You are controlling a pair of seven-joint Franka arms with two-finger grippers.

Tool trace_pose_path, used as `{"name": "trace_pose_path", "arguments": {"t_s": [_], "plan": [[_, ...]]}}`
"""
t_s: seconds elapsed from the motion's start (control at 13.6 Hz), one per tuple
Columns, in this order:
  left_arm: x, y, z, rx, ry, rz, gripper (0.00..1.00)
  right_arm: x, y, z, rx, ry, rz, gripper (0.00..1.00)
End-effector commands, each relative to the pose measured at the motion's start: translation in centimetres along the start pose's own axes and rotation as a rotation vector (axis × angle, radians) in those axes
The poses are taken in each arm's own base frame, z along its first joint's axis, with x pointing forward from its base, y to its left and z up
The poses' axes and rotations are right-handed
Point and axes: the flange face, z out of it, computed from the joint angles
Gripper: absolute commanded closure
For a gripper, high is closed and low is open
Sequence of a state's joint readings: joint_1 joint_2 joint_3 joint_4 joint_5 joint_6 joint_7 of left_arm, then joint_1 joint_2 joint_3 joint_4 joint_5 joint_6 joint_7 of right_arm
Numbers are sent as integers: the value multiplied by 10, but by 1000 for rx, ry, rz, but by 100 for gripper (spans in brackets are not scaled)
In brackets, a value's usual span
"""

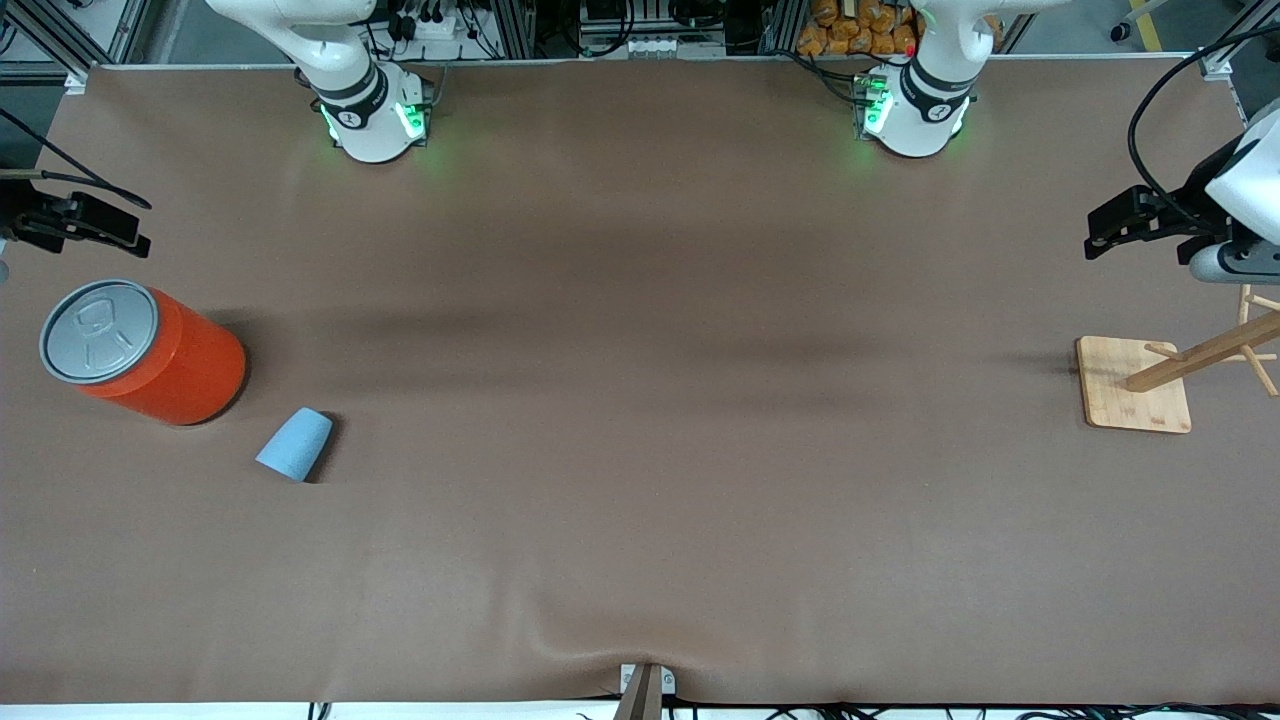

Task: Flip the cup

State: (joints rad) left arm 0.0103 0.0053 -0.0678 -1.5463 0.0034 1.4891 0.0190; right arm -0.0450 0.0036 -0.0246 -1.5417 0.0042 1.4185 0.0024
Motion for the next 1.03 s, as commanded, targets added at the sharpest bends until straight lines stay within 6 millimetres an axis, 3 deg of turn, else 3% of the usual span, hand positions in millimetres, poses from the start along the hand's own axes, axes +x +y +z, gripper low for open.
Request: {"name": "trace_pose_path", "arguments": {"t_s": [0.0, 0.96], "plan": [[0, -5, -9, -39, 25, -24, 0, -6, 2, -1, -3, -2, 11, 0], [5, 1, -9, -33, 20, -17, 0, -2, 4, 10, -5, -16, 13, 0]]}}
